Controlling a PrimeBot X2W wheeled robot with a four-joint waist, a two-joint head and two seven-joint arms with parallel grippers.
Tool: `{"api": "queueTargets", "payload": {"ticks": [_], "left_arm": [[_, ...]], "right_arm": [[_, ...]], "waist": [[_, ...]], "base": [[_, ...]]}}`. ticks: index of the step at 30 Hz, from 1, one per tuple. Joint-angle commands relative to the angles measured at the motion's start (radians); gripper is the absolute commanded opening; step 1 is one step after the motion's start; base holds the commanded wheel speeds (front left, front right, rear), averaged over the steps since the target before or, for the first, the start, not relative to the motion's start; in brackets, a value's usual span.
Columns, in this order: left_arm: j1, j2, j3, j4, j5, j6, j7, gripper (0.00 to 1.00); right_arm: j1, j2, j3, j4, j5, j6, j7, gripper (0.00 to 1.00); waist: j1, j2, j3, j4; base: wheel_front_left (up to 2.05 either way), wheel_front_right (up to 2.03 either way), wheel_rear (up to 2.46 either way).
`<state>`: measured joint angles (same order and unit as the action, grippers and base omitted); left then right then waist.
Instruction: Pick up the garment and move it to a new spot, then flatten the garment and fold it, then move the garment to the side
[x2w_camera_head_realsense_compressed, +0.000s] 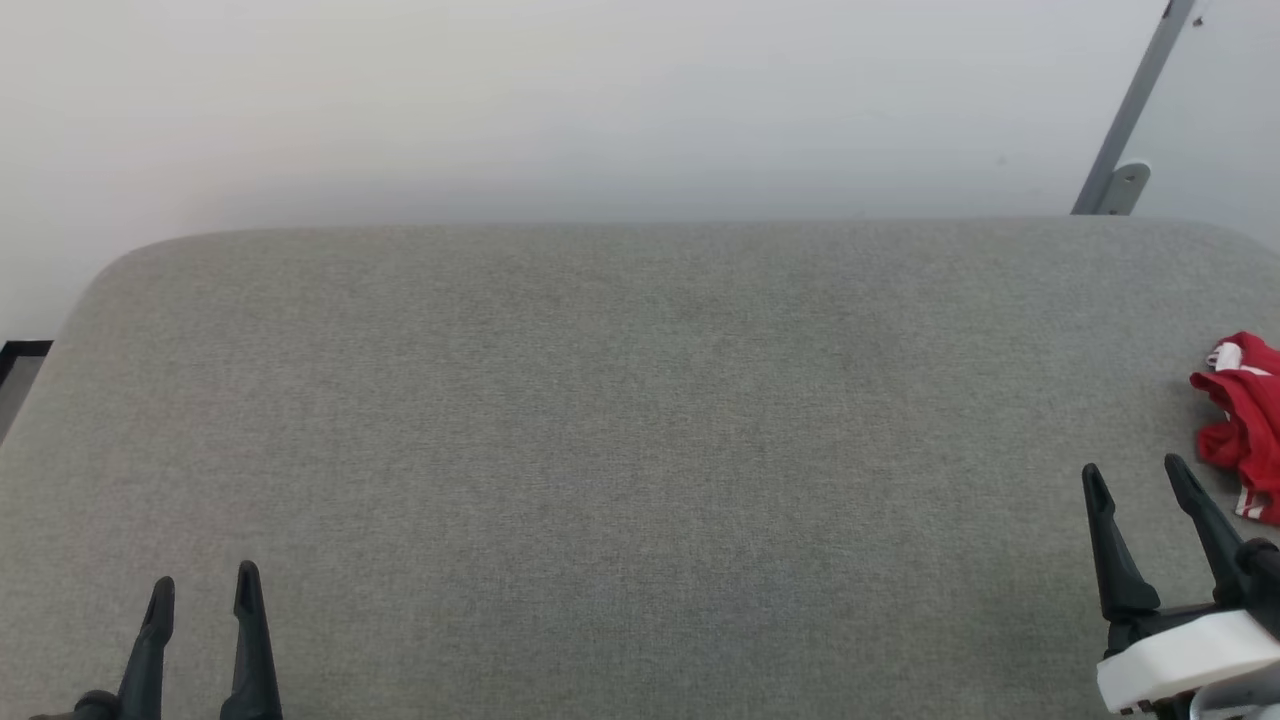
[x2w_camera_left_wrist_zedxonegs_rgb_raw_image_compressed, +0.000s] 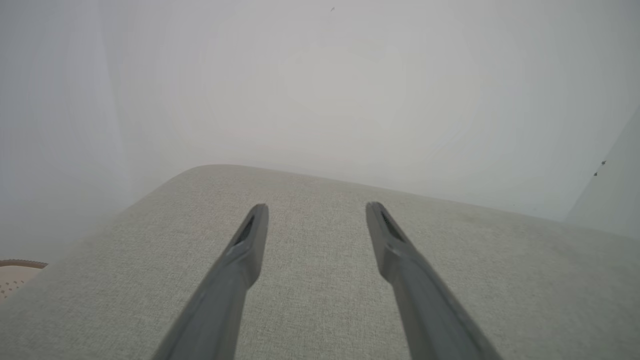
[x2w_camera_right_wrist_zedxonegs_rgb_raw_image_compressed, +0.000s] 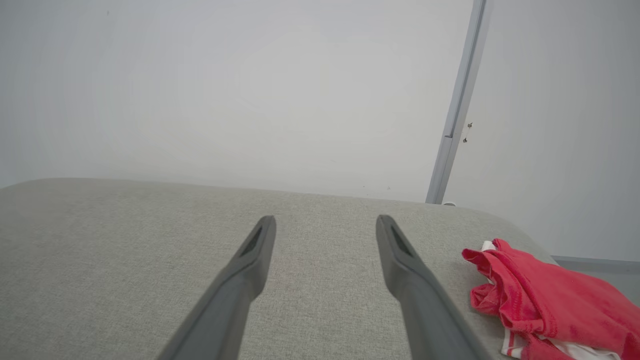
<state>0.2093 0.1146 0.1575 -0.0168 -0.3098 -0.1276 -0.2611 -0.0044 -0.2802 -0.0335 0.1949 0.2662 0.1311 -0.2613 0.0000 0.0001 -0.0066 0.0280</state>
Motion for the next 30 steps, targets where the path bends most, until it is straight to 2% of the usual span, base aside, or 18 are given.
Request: {"api": "queueTargets", "payload": {"ticks": [1, 18, 30], "left_arm": [[0.013, 0.005, -0.005, 0.002, -0.004, -0.004, -0.005, 1.0], [0.013, 0.001, -0.036, 0.015, -0.028, -0.004, -0.005, 1.0], [0.001, -0.001, -0.047, 0.013, -0.017, -0.004, -0.005, 1.0]], "right_arm": [[0.015, 0.009, -0.006, -0.009, 0.009, -0.001, -0.004, 1.0], [0.097, 0.079, -0.046, -0.038, 0.013, -0.001, -0.004, 1.0], [0.107, 0.086, -0.04, -0.039, 0.018, -0.001, -0.004, 1.0]], "waist": [[0.0, -0.0001, -0.005, 0.007], [0.0, -0.0001, -0.031, 0.037], [0.0, -0.0001, -0.031, 0.034]], "base": [[0.0, 0.0, 0.0], [0.0, 0.0, 0.0], [0.0, 0.0, 0.0]]}}
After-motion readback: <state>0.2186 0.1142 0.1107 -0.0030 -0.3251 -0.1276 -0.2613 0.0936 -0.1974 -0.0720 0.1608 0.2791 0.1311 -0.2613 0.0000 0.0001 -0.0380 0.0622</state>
